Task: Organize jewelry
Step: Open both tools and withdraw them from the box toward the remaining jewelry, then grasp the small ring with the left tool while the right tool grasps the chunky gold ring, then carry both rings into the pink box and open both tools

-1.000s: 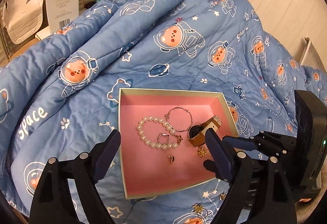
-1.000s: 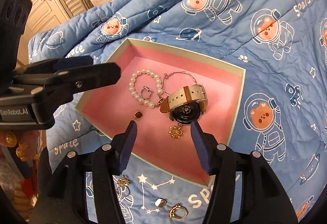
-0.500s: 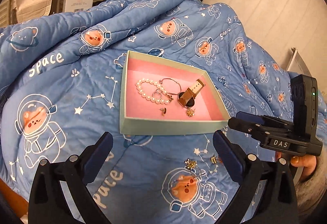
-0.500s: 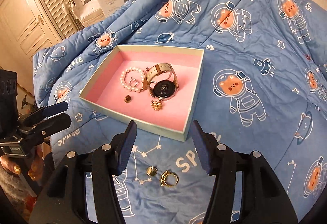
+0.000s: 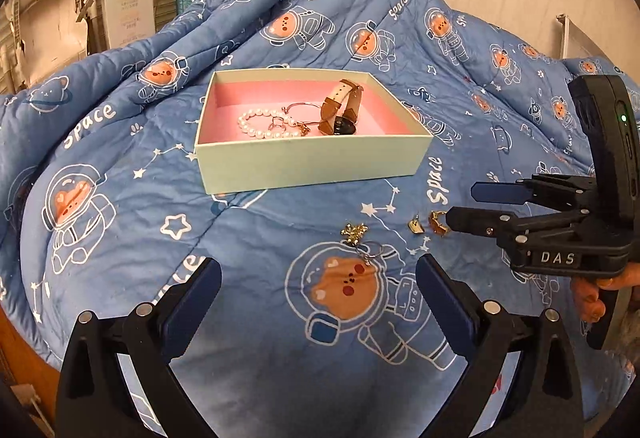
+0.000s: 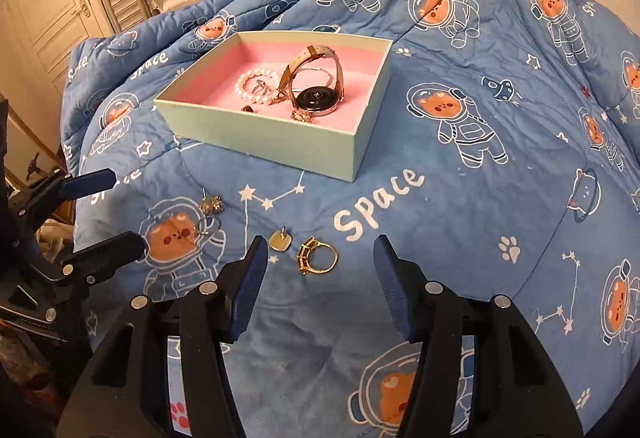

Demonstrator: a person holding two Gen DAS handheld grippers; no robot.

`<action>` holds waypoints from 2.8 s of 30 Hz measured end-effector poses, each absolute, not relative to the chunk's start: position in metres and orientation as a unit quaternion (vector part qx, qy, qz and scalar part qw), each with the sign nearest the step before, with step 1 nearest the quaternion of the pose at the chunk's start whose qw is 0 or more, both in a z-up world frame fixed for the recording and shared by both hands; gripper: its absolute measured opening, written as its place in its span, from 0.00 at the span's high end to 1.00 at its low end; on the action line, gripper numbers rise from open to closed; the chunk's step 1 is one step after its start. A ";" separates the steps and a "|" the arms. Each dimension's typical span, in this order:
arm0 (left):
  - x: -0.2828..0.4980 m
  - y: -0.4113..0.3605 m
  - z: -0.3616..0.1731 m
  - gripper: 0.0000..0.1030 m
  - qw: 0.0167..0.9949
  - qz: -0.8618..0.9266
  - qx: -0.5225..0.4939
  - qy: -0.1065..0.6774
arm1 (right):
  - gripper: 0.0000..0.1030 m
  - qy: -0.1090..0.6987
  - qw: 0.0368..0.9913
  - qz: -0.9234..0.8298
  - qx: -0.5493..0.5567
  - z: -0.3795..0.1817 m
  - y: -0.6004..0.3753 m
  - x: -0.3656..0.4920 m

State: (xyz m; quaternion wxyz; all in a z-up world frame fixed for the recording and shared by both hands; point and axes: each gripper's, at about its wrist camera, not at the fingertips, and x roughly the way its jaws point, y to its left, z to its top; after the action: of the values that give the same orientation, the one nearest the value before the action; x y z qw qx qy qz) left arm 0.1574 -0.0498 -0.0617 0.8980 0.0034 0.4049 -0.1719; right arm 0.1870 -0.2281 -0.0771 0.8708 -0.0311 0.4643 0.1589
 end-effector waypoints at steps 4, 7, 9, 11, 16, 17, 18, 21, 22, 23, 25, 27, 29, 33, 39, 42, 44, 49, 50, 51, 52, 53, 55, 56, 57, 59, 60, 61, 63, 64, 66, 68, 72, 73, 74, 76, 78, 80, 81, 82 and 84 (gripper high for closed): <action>0.154 -0.055 -0.068 0.20 0.895 -0.167 0.004 0.413 | 0.46 0.467 0.869 0.159 -0.038 -0.086 -0.223 0.180; 0.153 -0.059 -0.073 0.28 0.892 -0.165 0.003 0.422 | 0.46 0.469 0.869 0.152 -0.043 -0.093 -0.222 0.178; 0.153 -0.061 -0.076 0.33 0.889 -0.166 0.001 0.426 | 0.46 0.469 0.869 0.150 -0.044 -0.095 -0.221 0.177; 0.155 -0.065 -0.078 0.39 0.888 -0.168 0.001 0.429 | 0.47 0.468 0.870 0.146 -0.047 -0.096 -0.221 0.177; 0.162 -0.080 -0.084 0.53 0.881 -0.178 0.014 0.439 | 0.50 0.470 0.871 0.141 -0.042 -0.099 -0.224 0.179; 0.164 -0.083 -0.086 0.54 0.879 -0.180 0.015 0.442 | 0.53 0.471 0.870 0.140 -0.041 -0.099 -0.225 0.179; 0.166 -0.085 -0.087 0.54 0.878 -0.179 0.017 0.444 | 0.55 0.472 0.870 0.139 -0.040 -0.100 -0.226 0.180; 0.170 -0.090 -0.090 0.58 0.878 -0.172 0.021 0.446 | 0.56 0.474 0.869 0.138 -0.036 -0.101 -0.227 0.182; 0.171 -0.091 -0.090 0.59 0.878 -0.172 0.022 0.446 | 0.56 0.474 0.869 0.138 -0.035 -0.102 -0.228 0.183; 0.173 -0.092 -0.090 0.60 0.878 -0.172 0.022 0.447 | 0.56 0.475 0.869 0.138 -0.034 -0.102 -0.228 0.184; 0.175 -0.094 -0.090 0.64 0.878 -0.171 0.024 0.446 | 0.58 0.475 0.869 0.137 -0.036 -0.104 -0.226 0.185; 0.177 -0.096 -0.091 0.70 0.877 -0.173 0.024 0.448 | 0.63 0.474 0.869 0.135 -0.037 -0.104 -0.225 0.186; 0.178 -0.096 -0.091 0.73 0.877 -0.172 0.022 0.449 | 0.65 0.473 0.870 0.134 -0.035 -0.104 -0.225 0.187; 0.180 -0.094 -0.091 0.82 0.877 -0.172 0.015 0.448 | 0.77 0.471 0.871 0.132 -0.032 -0.104 -0.225 0.189; 0.176 -0.089 -0.089 0.82 0.877 -0.177 0.001 0.446 | 0.77 0.471 0.872 0.134 -0.029 -0.104 -0.226 0.188; 0.172 -0.085 -0.088 0.82 0.876 -0.180 -0.008 0.447 | 0.77 0.471 0.871 0.135 -0.028 -0.104 -0.227 0.187; 0.169 -0.081 -0.087 0.82 0.876 -0.182 -0.013 0.446 | 0.77 0.473 0.870 0.137 -0.026 -0.103 -0.227 0.187; 0.162 -0.070 -0.087 0.82 0.876 -0.181 -0.025 0.447 | 0.77 0.482 0.864 0.146 -0.008 -0.100 -0.230 0.187; 0.160 -0.068 -0.087 0.82 0.875 -0.181 -0.027 0.448 | 0.77 0.484 0.863 0.149 -0.005 -0.100 -0.231 0.187; 0.159 -0.066 -0.087 0.82 0.875 -0.181 -0.029 0.448 | 0.77 0.485 0.861 0.152 0.000 -0.099 -0.231 0.186; 0.158 -0.065 -0.087 0.82 0.874 -0.181 -0.032 0.449 | 0.77 0.487 0.859 0.155 0.004 -0.098 -0.232 0.186; 0.157 -0.063 -0.087 0.82 0.874 -0.182 -0.034 0.449 | 0.77 0.489 0.858 0.160 0.008 -0.097 -0.232 0.185; 0.155 -0.060 -0.086 0.82 0.874 -0.183 -0.038 0.449 | 0.77 0.491 0.855 0.169 0.015 -0.094 -0.231 0.184; 0.154 -0.059 -0.085 0.82 0.874 -0.183 -0.039 0.449 | 0.77 0.491 0.854 0.174 0.017 -0.092 -0.230 0.183; 0.153 -0.058 -0.084 0.82 0.874 -0.183 -0.040 0.448 | 0.77 0.490 0.853 0.180 0.019 -0.090 -0.229 0.182; 0.153 -0.056 -0.081 0.82 0.874 -0.184 -0.044 0.447 | 0.77 0.489 0.850 0.193 0.025 -0.086 -0.226 0.180; 0.153 -0.055 -0.080 0.82 0.875 -0.185 -0.046 0.446 | 0.77 0.488 0.850 0.198 0.027 -0.083 -0.224 0.180; 0.153 -0.054 -0.078 0.82 0.875 -0.185 -0.048 0.445 | 0.77 0.487 0.849 0.204 0.030 -0.080 -0.223 0.180; 0.153 -0.051 -0.075 0.82 0.875 -0.187 -0.053 0.443 | 0.77 0.485 0.848 0.212 0.036 -0.075 -0.220 0.180; 0.154 -0.050 -0.073 0.82 0.875 -0.187 -0.054 0.443 | 0.77 0.483 0.847 0.217 0.039 -0.072 -0.219 0.180; 0.156 -0.049 -0.069 0.82 0.877 -0.187 -0.051 0.439 | 0.77 0.482 0.845 0.226 0.045 -0.067 -0.217 0.182; 0.158 -0.048 -0.065 0.82 0.880 -0.187 -0.046 0.435 | 0.77 0.479 0.845 0.232 0.048 -0.062 -0.215 0.184; 0.169 -0.045 -0.054 0.82 0.881 -0.193 -0.047 0.431 | 0.77 0.471 0.847 0.244 0.043 -0.049 -0.210 0.194; 0.173 -0.044 -0.051 0.82 0.880 -0.194 -0.047 0.430 | 0.77 0.469 0.847 0.246 0.041 -0.045 -0.210 0.198; 0.177 -0.043 -0.049 0.82 0.881 -0.195 -0.047 0.428 | 0.77 0.466 0.848 0.248 0.040 -0.041 -0.209 0.201; 0.185 -0.041 -0.042 0.82 0.884 -0.194 -0.044 0.423 | 0.77 0.460 0.851 0.250 0.033 -0.034 -0.206 0.209; 0.194 -0.039 -0.036 0.82 0.887 -0.193 -0.040 0.419 | 0.77 0.455 0.854 0.250 0.023 -0.028 -0.202 0.216; 0.204 -0.038 -0.031 0.82 0.888 -0.191 -0.036 0.416 | 0.77 0.452 0.856 0.251 0.017 -0.024 -0.199 0.226; 0.209 -0.037 -0.029 0.82 0.889 -0.190 -0.032 0.415 | 0.77 0.451 0.856 0.252 0.015 -0.022 -0.197 0.230; 0.214 -0.037 -0.028 0.82 0.890 -0.188 -0.029 0.414 | 0.77 0.449 0.857 0.253 0.013 -0.020 -0.196 0.235; 0.225 -0.035 -0.026 0.82 0.890 -0.186 -0.024 0.416 | 0.77 0.445 0.859 0.253 0.006 -0.016 -0.192 0.244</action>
State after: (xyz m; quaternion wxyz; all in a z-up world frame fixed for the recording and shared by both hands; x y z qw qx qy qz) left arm 0.2247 -0.0352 -0.0255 0.8897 -0.0239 0.4164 -0.1858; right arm 0.2437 -0.1917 -0.0159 0.8591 0.0061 0.4446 0.2534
